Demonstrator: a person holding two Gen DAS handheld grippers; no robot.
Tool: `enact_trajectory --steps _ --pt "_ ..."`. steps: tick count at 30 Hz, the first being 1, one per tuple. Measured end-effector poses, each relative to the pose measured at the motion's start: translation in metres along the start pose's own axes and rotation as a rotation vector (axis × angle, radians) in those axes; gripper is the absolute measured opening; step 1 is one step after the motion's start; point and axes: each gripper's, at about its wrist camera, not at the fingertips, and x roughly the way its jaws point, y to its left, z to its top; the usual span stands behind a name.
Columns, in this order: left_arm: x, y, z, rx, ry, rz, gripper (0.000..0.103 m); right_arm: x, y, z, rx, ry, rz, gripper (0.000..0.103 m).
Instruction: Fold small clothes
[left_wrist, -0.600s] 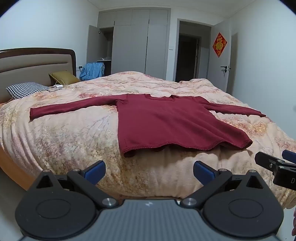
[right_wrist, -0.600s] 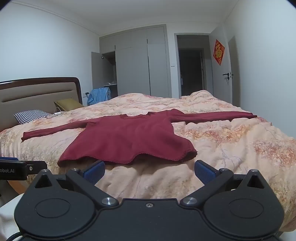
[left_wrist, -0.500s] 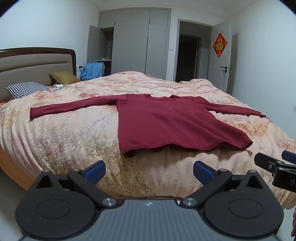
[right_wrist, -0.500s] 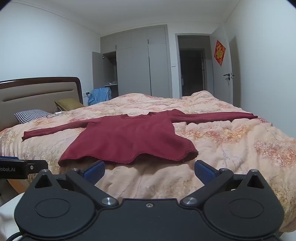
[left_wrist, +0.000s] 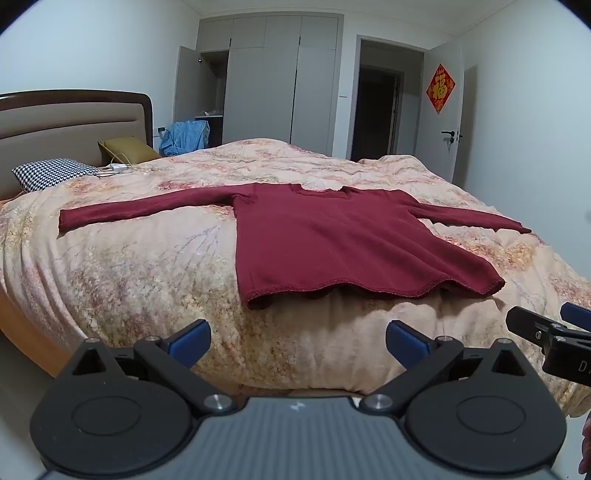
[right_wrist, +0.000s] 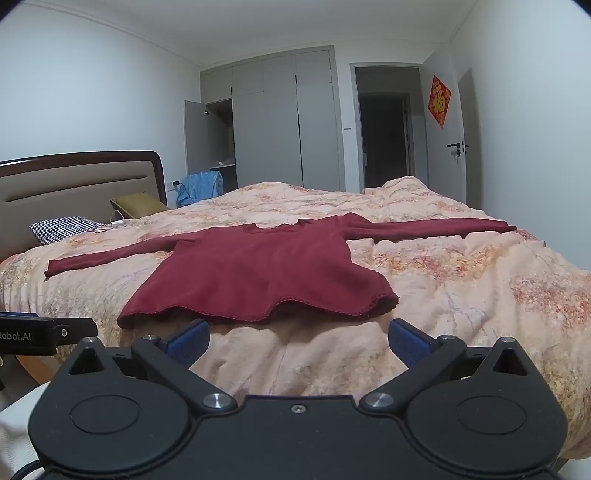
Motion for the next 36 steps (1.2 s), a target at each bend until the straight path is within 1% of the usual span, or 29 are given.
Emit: enact_trajectory --steps 11,36 --pt "0.0006 -0.0009 -0.0012 -0.007 0.003 -0.012 0.103 0.0018 -0.0016 -0.0018 0.007 0.006 0.007 0.103" --pt "0.0007 -0.0013 -0.0018 -0.011 0.008 -0.013 0.103 0.0010 -0.0016 -0.0013 0.009 0.008 0.006 0.103"
